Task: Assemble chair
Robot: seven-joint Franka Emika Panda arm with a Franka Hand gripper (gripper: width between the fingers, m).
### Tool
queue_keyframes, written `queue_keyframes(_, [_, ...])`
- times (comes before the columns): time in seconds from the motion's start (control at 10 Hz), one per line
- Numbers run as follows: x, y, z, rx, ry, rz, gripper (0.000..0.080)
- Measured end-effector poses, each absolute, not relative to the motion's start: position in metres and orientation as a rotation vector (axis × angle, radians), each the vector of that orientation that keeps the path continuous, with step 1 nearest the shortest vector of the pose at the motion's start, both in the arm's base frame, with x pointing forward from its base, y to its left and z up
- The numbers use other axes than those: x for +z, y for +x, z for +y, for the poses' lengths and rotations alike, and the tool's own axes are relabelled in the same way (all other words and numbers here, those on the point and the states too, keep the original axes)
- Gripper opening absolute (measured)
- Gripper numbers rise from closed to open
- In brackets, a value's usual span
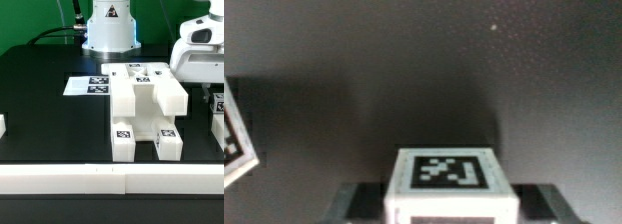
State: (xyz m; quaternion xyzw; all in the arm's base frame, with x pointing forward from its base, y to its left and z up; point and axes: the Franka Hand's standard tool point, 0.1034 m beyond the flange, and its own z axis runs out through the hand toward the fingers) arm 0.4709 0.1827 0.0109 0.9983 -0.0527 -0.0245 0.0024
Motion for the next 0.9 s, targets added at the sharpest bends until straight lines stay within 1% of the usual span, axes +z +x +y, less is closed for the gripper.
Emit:
queue_keyframes(0.3, [0.017,0.474,0.180,-0.070,3.136,-0.153,0.0285])
queue_keyframes(0.4, [0.028,0.477,0.176,-0.069,3.141,-0.133,0.0285])
queue_keyframes(0.5, [0.045,0.481,0.170,-0.079,3.147,-0.103,0.0285])
queue_keyframes(0.8, [0.106,0.500,0.141,-0.104,3.171,-0.047,0.0287])
queue_keyframes(0.9, [0.119,0.507,0.131,-0.118,3.176,-0.015,0.0287])
